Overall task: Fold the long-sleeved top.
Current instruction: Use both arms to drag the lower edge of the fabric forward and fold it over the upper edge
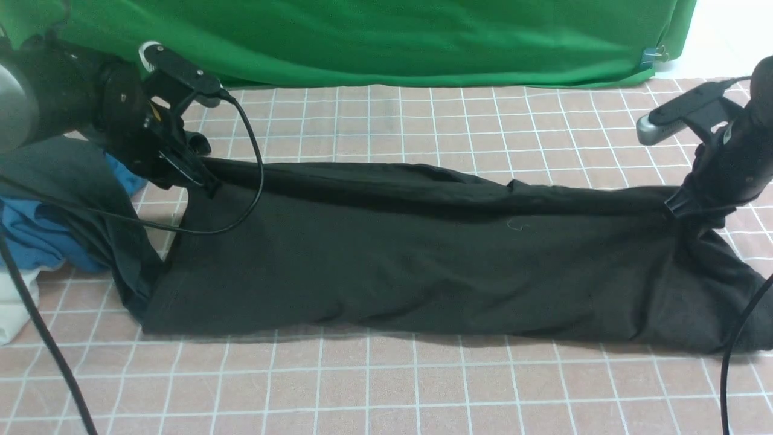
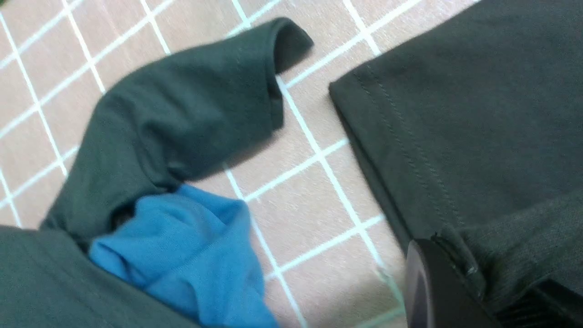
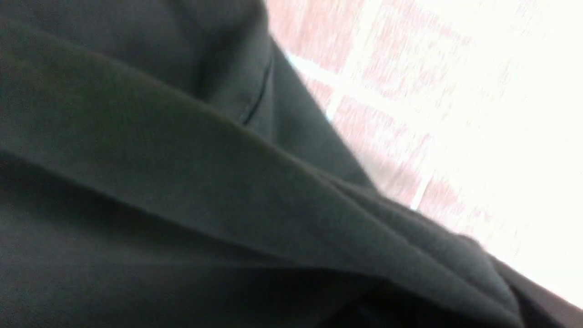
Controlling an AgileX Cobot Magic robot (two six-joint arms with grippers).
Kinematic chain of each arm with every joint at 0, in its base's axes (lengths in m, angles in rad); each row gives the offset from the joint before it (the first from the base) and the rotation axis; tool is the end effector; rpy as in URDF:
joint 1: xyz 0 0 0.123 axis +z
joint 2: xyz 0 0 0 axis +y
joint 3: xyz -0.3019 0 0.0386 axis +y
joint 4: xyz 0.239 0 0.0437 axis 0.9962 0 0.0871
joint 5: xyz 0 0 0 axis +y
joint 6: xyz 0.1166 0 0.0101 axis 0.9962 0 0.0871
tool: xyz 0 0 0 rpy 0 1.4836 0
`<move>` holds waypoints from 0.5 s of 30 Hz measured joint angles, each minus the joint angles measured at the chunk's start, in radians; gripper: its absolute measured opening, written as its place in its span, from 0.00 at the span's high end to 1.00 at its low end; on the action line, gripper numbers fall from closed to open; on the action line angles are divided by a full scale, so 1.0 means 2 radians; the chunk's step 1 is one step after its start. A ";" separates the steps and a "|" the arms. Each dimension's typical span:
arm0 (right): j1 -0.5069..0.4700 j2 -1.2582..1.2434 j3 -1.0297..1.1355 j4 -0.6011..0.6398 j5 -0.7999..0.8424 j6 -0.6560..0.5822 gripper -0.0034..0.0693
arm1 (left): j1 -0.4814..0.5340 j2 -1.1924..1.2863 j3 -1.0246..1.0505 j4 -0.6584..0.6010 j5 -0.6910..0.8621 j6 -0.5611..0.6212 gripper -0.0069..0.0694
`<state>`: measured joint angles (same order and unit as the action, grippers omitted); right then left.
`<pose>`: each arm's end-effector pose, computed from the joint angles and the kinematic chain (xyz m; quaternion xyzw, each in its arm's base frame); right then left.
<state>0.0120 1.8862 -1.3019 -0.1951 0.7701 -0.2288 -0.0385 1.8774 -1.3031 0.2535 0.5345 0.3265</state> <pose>0.3896 -0.0111 0.1923 -0.1766 0.9696 -0.0934 0.1412 0.4145 -0.0010 0.2078 0.2591 0.9231 0.1291 0.2531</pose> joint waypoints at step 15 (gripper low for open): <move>0.024 -0.044 -0.028 0.012 0.036 0.070 0.32 | 0.001 0.008 0.000 0.011 -0.017 0.000 0.79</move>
<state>0.0590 1.7985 -1.3578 -0.1715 0.8427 -0.0896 -0.0363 1.8928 -1.3031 0.2746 0.5012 0.3265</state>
